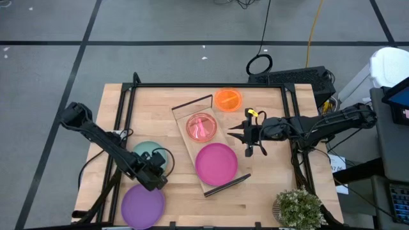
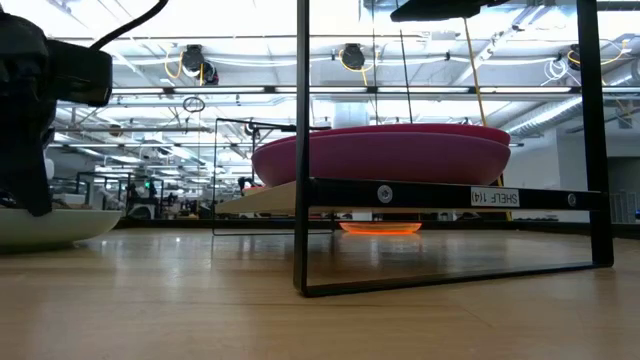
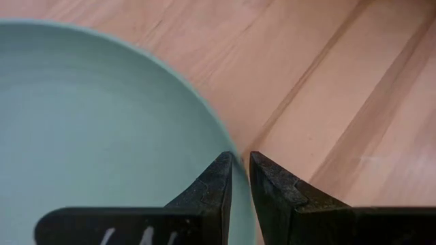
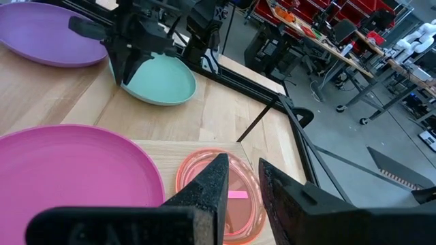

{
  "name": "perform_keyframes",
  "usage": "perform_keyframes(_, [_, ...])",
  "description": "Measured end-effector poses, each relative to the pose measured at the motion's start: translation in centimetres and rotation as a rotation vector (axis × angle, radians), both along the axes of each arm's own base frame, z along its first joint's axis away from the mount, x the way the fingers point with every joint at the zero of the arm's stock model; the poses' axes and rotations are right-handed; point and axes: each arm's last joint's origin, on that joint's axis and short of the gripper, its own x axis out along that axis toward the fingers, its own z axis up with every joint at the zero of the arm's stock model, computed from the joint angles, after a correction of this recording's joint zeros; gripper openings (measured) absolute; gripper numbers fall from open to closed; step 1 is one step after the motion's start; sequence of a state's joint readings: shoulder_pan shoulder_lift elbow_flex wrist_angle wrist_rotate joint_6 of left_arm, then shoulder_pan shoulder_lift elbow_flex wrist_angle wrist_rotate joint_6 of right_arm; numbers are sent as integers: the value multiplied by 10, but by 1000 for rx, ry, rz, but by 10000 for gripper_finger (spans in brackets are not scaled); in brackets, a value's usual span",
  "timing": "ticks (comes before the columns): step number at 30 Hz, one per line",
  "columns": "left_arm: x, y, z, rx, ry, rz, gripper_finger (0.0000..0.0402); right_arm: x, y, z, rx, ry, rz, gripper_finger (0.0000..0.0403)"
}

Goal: Place and stack plates onto a shelf
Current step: Stack the gray plate on the pink plate on the shelf

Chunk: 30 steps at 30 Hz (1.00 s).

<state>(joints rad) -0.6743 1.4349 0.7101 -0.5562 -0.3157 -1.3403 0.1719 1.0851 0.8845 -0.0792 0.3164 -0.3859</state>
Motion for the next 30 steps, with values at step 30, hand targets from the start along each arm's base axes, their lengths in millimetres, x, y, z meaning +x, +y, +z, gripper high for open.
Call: perform_keyframes(30, [-6, -1, -7, 100, 141, -118, 2, 0, 0, 0, -1, 1, 0, 68])
